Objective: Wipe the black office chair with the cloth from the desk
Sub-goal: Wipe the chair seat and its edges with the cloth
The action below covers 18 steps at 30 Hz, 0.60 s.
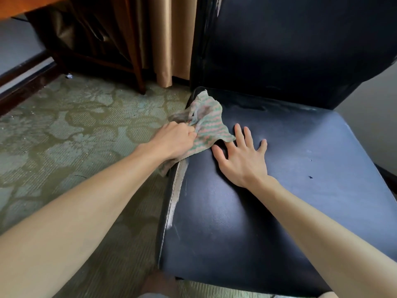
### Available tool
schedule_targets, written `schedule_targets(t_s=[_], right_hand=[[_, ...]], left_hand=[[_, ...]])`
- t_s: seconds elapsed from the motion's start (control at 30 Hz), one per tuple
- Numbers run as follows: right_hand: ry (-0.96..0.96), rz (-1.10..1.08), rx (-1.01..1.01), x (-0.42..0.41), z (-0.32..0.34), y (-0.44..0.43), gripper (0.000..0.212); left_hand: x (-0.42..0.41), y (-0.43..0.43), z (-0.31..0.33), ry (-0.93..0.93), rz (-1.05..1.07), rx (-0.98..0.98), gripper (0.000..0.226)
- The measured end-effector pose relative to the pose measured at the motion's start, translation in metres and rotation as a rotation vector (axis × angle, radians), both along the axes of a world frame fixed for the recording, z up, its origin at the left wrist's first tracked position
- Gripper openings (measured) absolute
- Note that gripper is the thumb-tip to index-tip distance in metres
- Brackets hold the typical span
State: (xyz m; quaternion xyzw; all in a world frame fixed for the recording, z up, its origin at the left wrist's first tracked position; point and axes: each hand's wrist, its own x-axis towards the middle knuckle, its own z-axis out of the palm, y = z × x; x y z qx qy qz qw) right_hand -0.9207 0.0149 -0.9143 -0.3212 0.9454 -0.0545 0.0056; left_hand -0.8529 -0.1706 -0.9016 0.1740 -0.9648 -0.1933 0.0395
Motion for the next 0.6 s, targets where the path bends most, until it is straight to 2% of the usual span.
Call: schedule_targets(t_s=[0.37,0.6], right_hand=[[0.026,0.052,-0.002,-0.002,-0.005,0.011,0.07],[0.035,0.04,-0.015,0.001,-0.007,0.012,0.068]], left_hand=[[-0.082,-0.023,0.017,-0.112,0.066,-0.001,0.043],[-0.058,-0.026,0.012,-0.062,0.059,0.018,0.033]])
